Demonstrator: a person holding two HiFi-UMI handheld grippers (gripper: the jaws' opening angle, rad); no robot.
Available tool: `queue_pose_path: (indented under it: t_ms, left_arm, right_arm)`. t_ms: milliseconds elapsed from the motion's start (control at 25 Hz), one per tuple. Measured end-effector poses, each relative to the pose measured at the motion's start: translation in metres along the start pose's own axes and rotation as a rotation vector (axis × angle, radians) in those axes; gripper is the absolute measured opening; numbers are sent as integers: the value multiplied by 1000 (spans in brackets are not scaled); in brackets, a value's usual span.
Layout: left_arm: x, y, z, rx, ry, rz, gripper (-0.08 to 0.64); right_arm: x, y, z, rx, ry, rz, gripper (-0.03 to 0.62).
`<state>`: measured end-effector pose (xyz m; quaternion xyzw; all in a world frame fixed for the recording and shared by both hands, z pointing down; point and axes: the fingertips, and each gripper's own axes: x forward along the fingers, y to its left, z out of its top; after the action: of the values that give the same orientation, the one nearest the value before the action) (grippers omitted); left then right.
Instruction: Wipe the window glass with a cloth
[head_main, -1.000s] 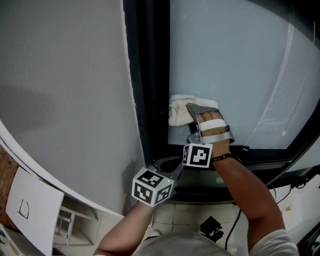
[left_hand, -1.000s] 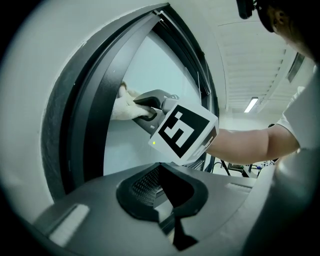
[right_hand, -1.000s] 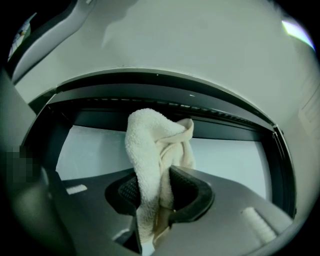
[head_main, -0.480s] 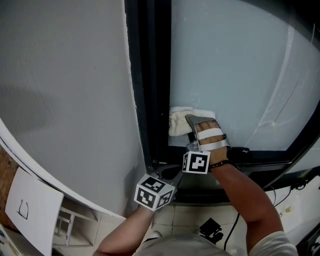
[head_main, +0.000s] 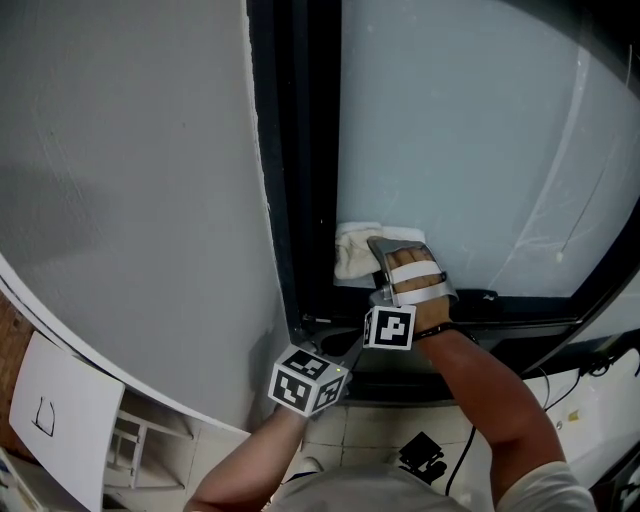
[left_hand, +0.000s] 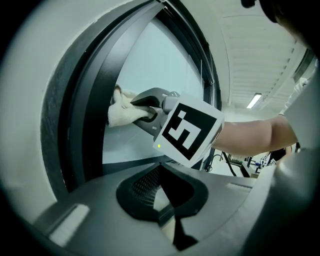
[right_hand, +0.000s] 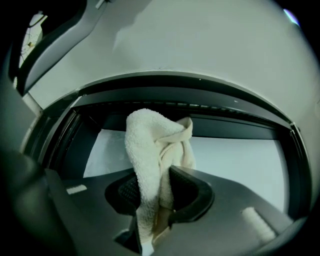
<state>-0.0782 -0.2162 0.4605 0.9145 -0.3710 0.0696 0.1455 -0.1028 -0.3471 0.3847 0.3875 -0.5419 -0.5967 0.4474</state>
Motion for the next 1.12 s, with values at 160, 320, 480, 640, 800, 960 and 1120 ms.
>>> queue_pose_path:
  t_ms: [160,320,480,640,800,960,1120]
  left_arm:
    - [3,1,-10,-12,18,0,16]
    - [3,4,-17,-22,30,8,17]
    - [2,8,-16,-36,21,18,17]
    - [1,11,-14,-46,4,27,17]
    - [1,12,-12,-55,-6,30,15]
    - [4,6,-5,-40,-14,24,17]
    - [10,-8,11,-6,-27,-3,16]
  right_arm:
    - [0,18,0,5,0,35,114]
    - [1,26,1,20,2,44,114]
    - [1,31,1,37,3,75,115]
    - [1,30,2,54,-9,120,115]
    - [2,30,2,53,-24,164,115]
    - [-3,25,3,-2,-40,205,115]
    - [-24,8,-3,9,-59,228,114]
